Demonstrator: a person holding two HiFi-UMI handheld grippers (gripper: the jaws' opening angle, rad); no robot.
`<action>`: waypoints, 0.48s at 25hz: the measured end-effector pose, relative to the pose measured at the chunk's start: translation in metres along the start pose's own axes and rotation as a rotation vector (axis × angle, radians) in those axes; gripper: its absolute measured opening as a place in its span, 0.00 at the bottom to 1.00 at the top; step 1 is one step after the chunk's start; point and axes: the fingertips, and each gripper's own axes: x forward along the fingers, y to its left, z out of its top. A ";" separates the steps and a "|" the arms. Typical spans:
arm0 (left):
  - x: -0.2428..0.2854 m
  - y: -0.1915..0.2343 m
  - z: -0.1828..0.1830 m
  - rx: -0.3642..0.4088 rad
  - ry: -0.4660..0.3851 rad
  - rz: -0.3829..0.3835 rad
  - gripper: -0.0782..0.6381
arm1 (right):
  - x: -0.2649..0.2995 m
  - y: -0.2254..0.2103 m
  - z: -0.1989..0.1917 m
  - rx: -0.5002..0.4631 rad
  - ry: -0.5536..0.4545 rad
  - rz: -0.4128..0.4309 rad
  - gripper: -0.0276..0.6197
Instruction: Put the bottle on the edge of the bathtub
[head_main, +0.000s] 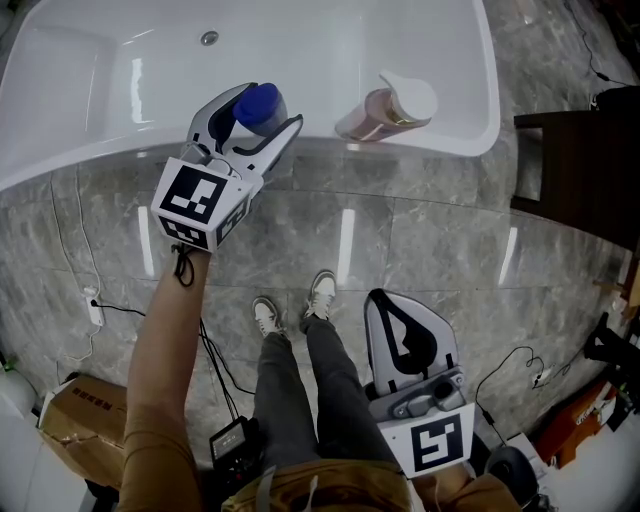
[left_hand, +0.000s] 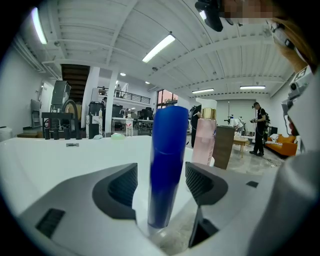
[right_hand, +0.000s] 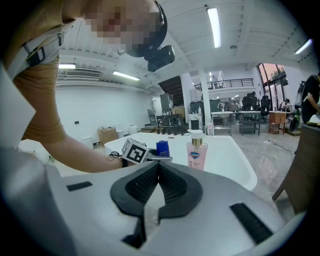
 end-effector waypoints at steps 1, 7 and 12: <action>0.000 0.000 0.001 -0.001 0.000 -0.001 0.51 | 0.000 0.000 0.001 0.001 0.001 0.001 0.05; -0.002 -0.001 0.006 -0.001 0.000 -0.009 0.52 | 0.004 0.000 0.008 -0.014 0.000 0.008 0.05; -0.006 -0.001 0.013 0.007 -0.006 -0.007 0.52 | 0.001 0.004 0.012 -0.018 -0.007 0.002 0.05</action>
